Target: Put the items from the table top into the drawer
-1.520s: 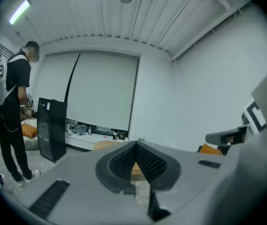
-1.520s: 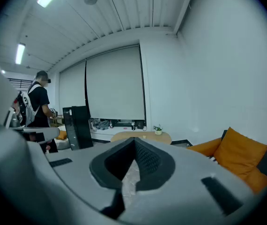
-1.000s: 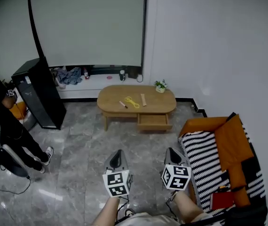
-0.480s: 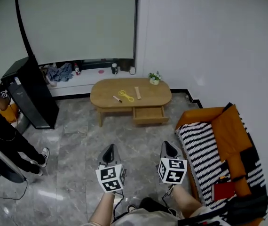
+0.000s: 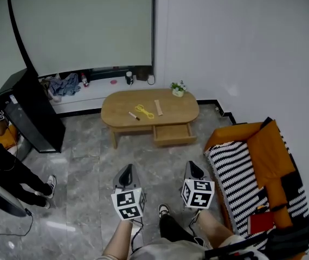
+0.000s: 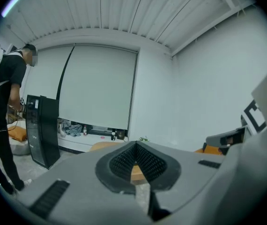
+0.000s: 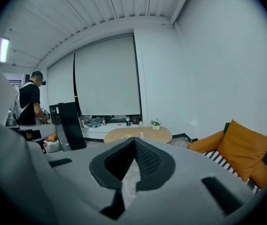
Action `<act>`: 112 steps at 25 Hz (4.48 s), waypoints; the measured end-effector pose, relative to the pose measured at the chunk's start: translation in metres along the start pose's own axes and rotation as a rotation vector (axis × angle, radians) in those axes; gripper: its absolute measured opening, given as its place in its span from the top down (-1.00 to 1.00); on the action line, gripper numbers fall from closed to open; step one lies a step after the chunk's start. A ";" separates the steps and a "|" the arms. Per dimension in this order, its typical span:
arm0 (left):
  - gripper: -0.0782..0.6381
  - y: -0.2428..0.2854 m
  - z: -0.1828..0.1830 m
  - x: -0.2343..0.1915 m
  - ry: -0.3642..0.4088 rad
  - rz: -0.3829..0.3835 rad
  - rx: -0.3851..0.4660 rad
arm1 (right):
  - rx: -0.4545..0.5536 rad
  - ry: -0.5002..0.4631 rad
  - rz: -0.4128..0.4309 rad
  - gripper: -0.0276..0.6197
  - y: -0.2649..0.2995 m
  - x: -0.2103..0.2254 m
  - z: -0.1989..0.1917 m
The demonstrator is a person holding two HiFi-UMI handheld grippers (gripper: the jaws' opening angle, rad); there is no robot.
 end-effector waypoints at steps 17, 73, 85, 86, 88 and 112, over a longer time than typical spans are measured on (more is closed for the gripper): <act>0.77 0.239 0.064 -0.002 -0.042 0.049 0.028 | 0.004 -0.033 0.060 0.94 0.224 0.062 0.101; 0.77 0.710 0.003 -0.118 -0.049 0.070 -0.293 | -0.256 -0.125 0.104 0.94 0.705 0.110 0.136; 0.77 0.763 -0.158 -0.135 -0.081 0.100 -0.386 | -0.394 -0.167 0.251 0.94 0.788 0.079 -0.019; 0.77 0.765 -0.171 -0.138 -0.083 0.107 -0.393 | -0.408 -0.158 0.255 0.94 0.793 0.077 -0.032; 0.77 0.767 -0.195 -0.144 -0.086 0.121 -0.407 | -0.431 -0.133 0.254 0.93 0.803 0.078 -0.055; 0.77 0.786 -0.267 -0.196 -0.138 0.187 -0.459 | -0.575 -0.111 0.226 0.36 0.918 0.069 -0.137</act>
Point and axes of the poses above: the fingertips, and each gripper's own axes: y forward along the fingers, x to its right, z out of its top, the point moved 3 cm from there along -y, backward along the fingers, and after that the axes turned 4 degrees about -y, right-handed, at the moved point
